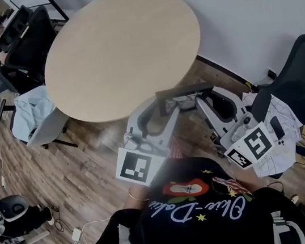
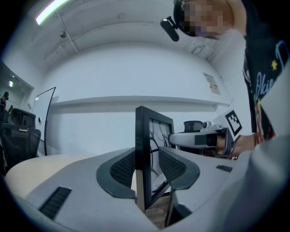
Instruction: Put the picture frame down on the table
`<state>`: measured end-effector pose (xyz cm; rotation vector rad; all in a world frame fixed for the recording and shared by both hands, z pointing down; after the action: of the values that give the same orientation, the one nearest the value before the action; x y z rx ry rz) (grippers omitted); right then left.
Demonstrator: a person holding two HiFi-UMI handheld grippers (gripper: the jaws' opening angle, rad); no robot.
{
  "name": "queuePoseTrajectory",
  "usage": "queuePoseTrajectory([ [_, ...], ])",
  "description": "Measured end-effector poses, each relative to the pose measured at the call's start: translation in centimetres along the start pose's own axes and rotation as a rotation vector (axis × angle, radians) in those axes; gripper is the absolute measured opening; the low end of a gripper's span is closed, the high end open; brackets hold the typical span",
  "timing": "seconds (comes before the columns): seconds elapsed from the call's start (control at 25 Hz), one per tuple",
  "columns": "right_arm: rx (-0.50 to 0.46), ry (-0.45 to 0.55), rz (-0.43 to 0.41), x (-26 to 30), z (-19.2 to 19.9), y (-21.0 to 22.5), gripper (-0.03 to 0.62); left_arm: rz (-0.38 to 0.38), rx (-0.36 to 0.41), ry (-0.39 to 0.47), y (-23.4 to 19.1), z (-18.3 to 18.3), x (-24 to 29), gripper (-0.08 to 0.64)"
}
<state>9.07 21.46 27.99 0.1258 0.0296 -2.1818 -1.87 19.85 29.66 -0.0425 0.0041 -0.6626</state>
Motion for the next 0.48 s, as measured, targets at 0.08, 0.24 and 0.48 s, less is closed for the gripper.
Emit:
queuePoseTrajectory([
  [0.08,0.007,-0.003,-0.004,1.0,0.2,0.7,0.066,-0.006,-0.003,-0.008,-0.9,0.1,0.7,0.150],
  [0.24,0.018,-0.007,-0.009,2.5,0.6,2.6,0.066,-0.011,-0.003,-0.013,-2.3,0.2,2.6,0.150],
  [0.48,0.041,-0.012,-0.007,5.1,0.9,5.2,0.066,-0.013,-0.006,-0.039,-4.8,0.1,5.3,0.149],
])
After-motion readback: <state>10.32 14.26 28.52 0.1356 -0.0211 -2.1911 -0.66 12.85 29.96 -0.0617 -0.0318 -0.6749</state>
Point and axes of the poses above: the fingertips, and each gripper's own axes: x forward along the fingers, y to its right, z out of its underside, the point moved 3 cm from there along -x, backward along the fingers, and after that the axes turned 2 degrees about -x, right-handed, at the moved point
